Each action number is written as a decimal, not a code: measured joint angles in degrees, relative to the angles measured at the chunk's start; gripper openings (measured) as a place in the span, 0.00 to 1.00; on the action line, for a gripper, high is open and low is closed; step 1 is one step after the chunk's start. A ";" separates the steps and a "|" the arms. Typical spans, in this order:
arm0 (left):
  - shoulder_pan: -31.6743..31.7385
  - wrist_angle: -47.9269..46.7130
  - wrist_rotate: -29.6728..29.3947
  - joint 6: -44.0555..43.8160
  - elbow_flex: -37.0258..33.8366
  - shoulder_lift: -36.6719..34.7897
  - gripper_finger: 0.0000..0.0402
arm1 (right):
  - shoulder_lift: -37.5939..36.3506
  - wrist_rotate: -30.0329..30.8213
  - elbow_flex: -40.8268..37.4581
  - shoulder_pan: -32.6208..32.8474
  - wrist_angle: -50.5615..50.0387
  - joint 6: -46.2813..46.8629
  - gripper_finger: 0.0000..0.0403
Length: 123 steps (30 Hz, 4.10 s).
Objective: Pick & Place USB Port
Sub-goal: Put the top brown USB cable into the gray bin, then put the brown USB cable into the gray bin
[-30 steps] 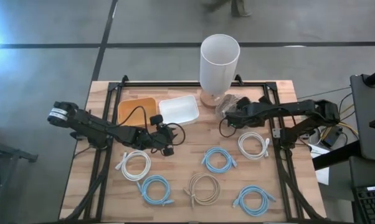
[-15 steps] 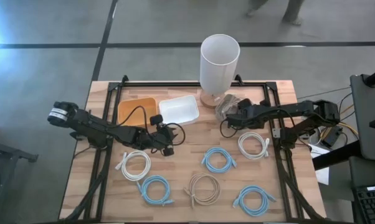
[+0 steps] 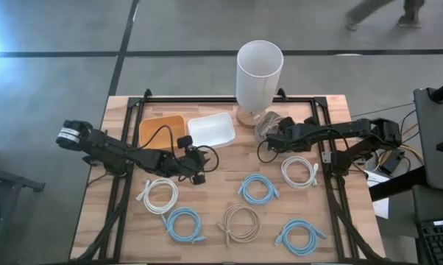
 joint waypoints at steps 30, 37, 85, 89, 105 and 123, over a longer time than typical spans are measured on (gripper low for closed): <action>0.04 0.00 0.03 -0.01 0.00 0.00 0.33 | 0.00 -13.38 10.97 11.29 6.13 -7.99 0.37; 0.04 0.01 0.03 -0.08 0.00 0.00 0.33 | 0.10 -24.89 8.55 19.61 23.29 -14.26 0.34; -0.04 1.33 2.81 -4.95 -6.42 0.00 0.33 | 39.38 -42.85 34.56 29.73 20.62 -30.29 0.21; -0.04 1.37 2.81 -5.00 -6.43 0.00 0.33 | 38.07 -44.61 34.34 29.10 19.68 -28.91 0.09; 0.08 6.60 2.21 -0.78 -6.38 0.00 0.33 | 21.78 -37.57 33.92 23.87 3.73 -32.59 0.10; 0.28 9.65 1.23 -0.24 -6.32 -0.02 0.33 | 1.87 -17.69 21.83 -2.51 -9.97 -25.24 0.10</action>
